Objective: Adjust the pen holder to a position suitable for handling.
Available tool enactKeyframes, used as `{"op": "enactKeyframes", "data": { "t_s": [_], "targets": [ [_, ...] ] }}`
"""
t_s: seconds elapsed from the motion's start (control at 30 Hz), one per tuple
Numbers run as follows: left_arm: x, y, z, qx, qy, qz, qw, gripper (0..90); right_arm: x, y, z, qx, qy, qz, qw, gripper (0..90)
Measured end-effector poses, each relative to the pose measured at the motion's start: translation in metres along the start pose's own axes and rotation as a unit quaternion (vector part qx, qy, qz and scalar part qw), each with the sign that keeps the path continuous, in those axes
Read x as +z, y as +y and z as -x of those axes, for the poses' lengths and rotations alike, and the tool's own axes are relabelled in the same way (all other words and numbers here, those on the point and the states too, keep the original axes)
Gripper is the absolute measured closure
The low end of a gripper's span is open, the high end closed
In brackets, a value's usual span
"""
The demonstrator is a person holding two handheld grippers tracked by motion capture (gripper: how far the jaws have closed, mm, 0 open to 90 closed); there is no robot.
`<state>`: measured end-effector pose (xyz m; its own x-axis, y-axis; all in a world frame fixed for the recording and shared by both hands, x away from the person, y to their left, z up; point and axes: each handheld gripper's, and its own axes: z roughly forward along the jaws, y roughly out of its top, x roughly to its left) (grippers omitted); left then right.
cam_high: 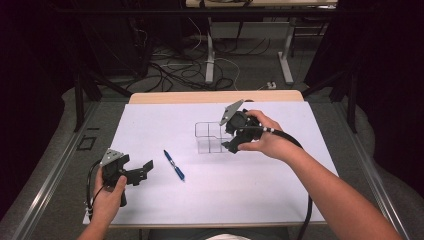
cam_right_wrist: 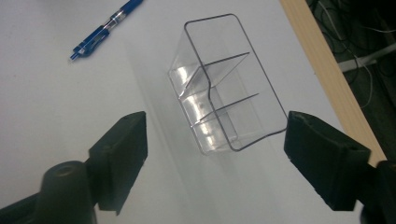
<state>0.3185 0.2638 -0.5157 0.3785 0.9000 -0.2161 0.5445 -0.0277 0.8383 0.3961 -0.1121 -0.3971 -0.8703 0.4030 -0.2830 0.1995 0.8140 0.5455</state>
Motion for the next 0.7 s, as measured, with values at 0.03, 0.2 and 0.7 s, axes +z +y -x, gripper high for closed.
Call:
{"op": "enactKeyframes", "data": {
  "t_s": [0.03, 0.2, 0.7],
  "targets": [
    [0.0, 0.0, 0.0, -0.001, 0.0, 0.001, 1.0, 1.1, -0.002, -0.002, 0.0, 0.005, -0.003, 0.005, 1.0, 17.9],
    [-0.001, 0.0, 0.0, -0.005, -0.002, 0.001, 1.0, 1.1, -0.012, -0.012, 0.002, 0.02, -0.022, 0.025, 0.9993, 15.2],
    [-0.003, 0.003, 0.001, -0.009, -0.014, 0.007, 0.9998, 0.5, -0.037, -0.06, 0.008, 0.144, -0.053, 0.088, 0.9842, 0.0]
  ]
}}
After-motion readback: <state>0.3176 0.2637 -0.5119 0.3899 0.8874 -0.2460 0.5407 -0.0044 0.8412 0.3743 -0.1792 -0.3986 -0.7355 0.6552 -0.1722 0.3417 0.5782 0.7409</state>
